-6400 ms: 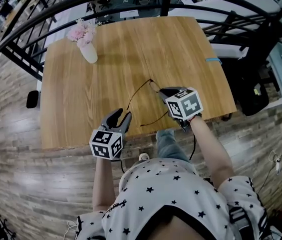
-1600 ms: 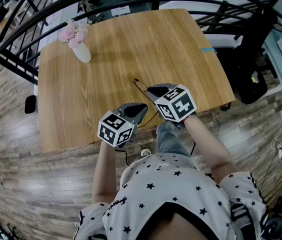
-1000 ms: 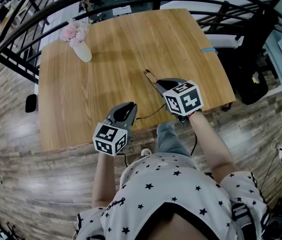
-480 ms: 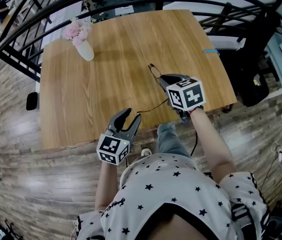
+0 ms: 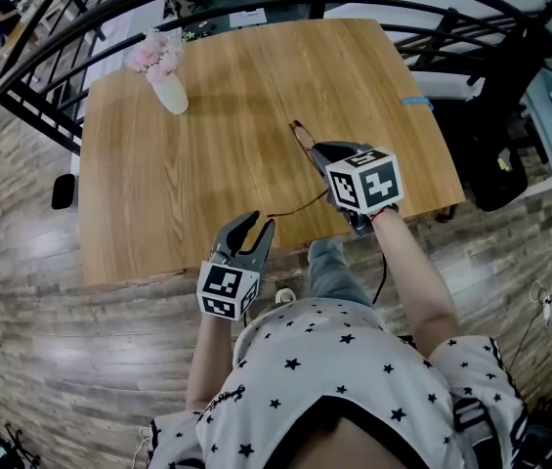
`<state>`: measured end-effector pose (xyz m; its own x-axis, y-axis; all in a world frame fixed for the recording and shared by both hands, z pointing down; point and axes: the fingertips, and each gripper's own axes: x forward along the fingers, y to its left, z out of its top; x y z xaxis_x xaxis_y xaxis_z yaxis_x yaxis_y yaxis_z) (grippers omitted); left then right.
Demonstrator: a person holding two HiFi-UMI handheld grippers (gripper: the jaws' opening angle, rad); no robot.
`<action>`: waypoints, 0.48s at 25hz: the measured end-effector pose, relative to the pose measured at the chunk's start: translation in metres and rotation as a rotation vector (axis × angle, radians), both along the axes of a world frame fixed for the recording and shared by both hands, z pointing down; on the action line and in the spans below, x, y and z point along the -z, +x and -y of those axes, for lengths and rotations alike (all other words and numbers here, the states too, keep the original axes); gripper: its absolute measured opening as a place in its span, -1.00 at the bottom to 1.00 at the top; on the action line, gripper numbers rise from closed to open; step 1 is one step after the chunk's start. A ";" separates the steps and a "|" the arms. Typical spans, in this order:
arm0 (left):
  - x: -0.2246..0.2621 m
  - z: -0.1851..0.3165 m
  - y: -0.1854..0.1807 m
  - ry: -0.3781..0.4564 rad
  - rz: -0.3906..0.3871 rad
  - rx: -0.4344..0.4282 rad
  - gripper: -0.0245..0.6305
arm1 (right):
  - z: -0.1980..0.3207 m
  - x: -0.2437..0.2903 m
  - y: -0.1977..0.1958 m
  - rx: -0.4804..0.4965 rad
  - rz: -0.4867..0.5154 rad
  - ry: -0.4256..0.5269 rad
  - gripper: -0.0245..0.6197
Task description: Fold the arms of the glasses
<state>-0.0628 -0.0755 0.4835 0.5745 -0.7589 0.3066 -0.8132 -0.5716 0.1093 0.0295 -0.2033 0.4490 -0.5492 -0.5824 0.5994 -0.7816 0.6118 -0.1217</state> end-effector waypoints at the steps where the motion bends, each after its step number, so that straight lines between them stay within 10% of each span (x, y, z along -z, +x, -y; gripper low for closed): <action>1: -0.001 0.000 0.000 0.000 0.004 0.001 -0.57 | 0.000 0.000 -0.001 0.001 0.001 0.001 -0.82; 12: 0.004 0.004 -0.002 0.008 0.006 0.041 -0.78 | -0.005 0.007 -0.001 0.014 0.014 0.006 -0.82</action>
<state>-0.0650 -0.0793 0.4800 0.5410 -0.7841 0.3041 -0.8367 -0.5385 0.1000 0.0290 -0.1988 0.4422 -0.5656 -0.5781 0.5881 -0.7713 0.6233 -0.1291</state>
